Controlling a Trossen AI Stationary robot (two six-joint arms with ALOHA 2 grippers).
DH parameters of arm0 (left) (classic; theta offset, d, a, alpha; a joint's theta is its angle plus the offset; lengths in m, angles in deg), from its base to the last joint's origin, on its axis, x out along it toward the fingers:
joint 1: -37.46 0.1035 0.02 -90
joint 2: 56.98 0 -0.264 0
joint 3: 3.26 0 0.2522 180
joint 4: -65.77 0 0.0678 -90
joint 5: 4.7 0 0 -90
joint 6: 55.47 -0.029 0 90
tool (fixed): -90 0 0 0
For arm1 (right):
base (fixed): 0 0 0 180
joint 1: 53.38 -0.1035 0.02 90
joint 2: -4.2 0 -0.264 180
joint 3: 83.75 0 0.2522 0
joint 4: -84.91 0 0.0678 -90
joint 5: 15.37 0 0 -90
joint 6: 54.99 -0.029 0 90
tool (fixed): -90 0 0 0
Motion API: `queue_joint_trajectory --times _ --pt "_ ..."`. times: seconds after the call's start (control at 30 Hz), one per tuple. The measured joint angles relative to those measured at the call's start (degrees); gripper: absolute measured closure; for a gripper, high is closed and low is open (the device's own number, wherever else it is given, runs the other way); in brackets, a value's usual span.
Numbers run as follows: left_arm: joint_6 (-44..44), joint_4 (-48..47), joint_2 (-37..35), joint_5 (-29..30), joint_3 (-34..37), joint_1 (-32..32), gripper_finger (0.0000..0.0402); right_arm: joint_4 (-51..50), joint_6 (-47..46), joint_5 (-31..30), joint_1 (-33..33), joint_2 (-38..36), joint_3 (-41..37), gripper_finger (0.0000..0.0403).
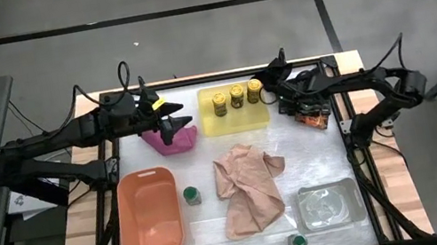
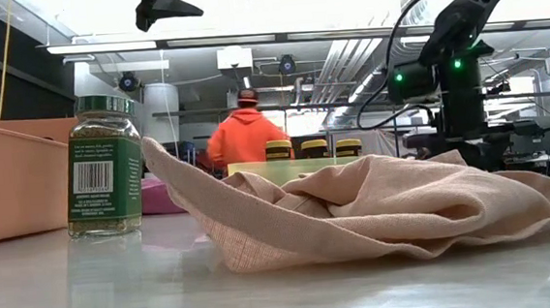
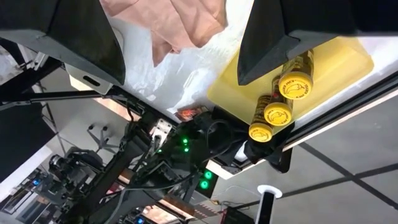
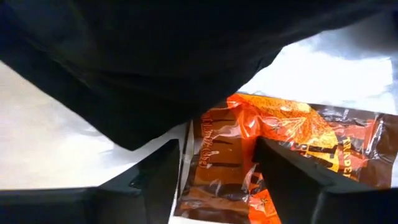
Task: Sort spices by type
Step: Put the right orange spice pack into the orange bin
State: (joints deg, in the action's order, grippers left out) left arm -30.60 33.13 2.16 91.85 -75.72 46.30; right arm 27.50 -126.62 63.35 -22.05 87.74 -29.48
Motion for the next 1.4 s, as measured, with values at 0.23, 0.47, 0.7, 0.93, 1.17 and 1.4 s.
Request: queue_joint_trajectory --times 0.23,0.47,0.7,0.93,1.17,1.4 --pt "0.1 -1.7 0.0 0.0 0.0 0.0 0.0106 -1.0 2.8 -0.6 -1.4 0.3 0.0 0.0283" --pt "0.5 -2.6 0.7 0.1 0.0 0.2 0.0106 -4.1 8.9 -0.4 -2.7 -5.3 -0.1 0.0385" --pt "-0.5 1.7 4.1 0.6 0.0 0.2 0.0106 5.4 10.3 -1.7 -6.1 -20.3 1.7 0.0380" --pt "-5.9 18.4 12.4 -2.8 0.0 0.1 0.0106 51.4 19.0 3.4 -12.5 -27.6 2.2 0.0384" --pt "-25.8 32.0 19.1 -2.3 -1.0 -2.2 0.0106 77.0 17.7 6.1 -19.0 -24.4 2.2 0.0387" --pt "-48.2 35.0 23.6 17.0 -5.9 -6.5 0.0106 89.7 16.2 -3.7 -25.5 -18.1 2.5 0.0386"
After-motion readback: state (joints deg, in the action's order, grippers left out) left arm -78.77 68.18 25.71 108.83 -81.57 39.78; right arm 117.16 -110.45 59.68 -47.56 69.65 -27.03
